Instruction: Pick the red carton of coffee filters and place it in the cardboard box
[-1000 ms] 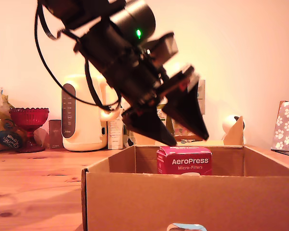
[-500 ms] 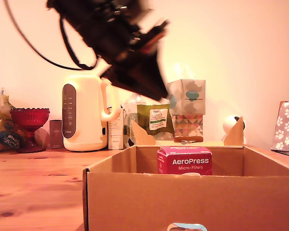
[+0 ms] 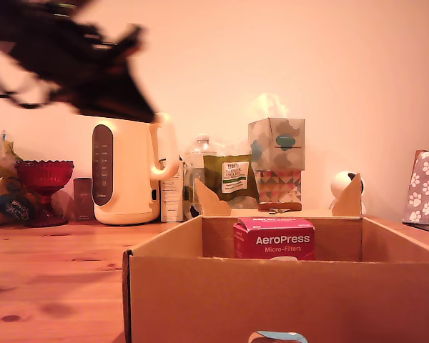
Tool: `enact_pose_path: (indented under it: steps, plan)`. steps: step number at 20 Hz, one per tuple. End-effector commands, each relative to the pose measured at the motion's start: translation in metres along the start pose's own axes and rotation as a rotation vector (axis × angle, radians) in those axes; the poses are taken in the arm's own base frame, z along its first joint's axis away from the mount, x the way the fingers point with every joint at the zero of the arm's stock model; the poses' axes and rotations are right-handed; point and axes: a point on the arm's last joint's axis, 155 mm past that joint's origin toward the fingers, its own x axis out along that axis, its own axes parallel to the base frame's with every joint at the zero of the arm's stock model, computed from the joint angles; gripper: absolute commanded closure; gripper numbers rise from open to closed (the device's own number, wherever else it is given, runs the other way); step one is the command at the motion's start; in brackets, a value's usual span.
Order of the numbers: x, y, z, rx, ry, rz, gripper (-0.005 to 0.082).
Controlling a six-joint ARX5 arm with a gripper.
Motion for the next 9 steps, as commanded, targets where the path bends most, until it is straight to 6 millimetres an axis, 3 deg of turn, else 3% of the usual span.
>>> enact_pose_path:
  steps: [1, 5, 9]
  plan:
    - [-0.011, 0.011, -0.007, -0.020, -0.018, 0.038, 0.0793]
    - [-0.047, 0.043, -0.014, -0.076, -0.079, 0.152, 0.0793]
    - [-0.089, 0.062, -0.020, -0.124, -0.163, 0.250, 0.0793]
